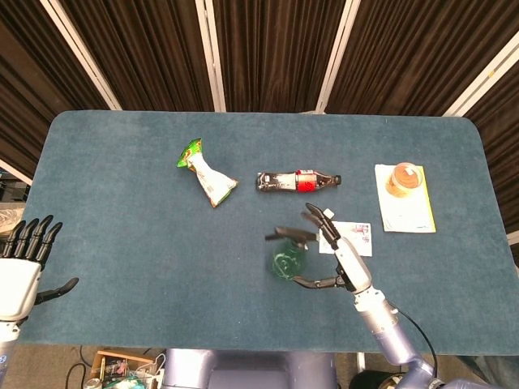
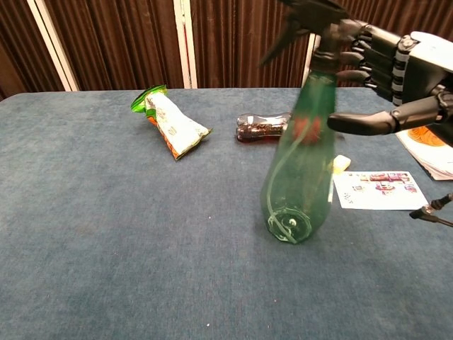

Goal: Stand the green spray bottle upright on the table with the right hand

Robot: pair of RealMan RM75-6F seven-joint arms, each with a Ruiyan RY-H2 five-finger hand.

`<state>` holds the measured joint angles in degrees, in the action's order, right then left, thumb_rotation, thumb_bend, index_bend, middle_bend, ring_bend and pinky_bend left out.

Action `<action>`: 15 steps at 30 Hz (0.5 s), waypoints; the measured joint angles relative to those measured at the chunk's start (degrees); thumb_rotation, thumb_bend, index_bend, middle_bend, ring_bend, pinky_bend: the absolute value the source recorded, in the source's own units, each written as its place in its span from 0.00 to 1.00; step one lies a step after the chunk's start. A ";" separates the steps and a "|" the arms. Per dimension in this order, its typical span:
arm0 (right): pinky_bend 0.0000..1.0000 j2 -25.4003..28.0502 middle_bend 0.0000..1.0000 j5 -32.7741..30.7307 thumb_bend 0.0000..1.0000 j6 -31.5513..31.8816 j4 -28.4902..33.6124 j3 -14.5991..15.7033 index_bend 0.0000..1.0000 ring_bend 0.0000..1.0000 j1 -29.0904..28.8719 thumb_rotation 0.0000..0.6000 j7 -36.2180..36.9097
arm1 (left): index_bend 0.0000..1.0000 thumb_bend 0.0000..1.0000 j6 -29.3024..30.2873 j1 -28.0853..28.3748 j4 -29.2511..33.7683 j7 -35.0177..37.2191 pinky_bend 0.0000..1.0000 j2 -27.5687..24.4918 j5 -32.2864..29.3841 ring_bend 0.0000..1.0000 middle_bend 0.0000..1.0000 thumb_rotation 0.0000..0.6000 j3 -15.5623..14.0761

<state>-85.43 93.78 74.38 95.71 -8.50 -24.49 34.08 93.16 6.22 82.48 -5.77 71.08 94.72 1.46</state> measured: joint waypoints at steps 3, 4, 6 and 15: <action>0.00 1.29 0.00 -1.10 0.07 -1.26 1.71 -0.06 0.00 0.00 -0.46 1.00 -2.65 | 0.00 0.01 0.39 -0.12 -0.02 0.41 0.05 -0.14 0.05 0.00 0.00 1.00 0.08; 0.00 1.71 0.00 -1.41 0.07 -1.51 2.42 -0.07 0.00 0.00 -0.54 1.00 -3.43 | 0.00 0.01 0.55 -0.17 -0.05 0.58 0.05 -0.19 0.10 0.00 0.00 1.00 0.11; 0.00 2.63 0.00 -1.94 0.07 -1.80 3.90 -0.10 0.00 0.00 -0.64 1.00 -5.13 | 0.00 0.01 0.70 -0.23 -0.11 0.79 0.05 -0.24 0.16 0.00 0.00 1.00 0.13; 0.00 7.95 0.00 -1.91 0.07 0.32 7.71 0.81 0.00 0.00 0.92 1.00 -9.67 | 0.00 0.01 1.78 -0.79 -0.23 1.36 0.05 -0.52 0.67 0.00 0.00 1.00 0.00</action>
<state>-77.48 91.88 74.70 103.42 -7.68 -23.56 24.40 94.94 5.43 82.25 -4.41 70.56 95.40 1.46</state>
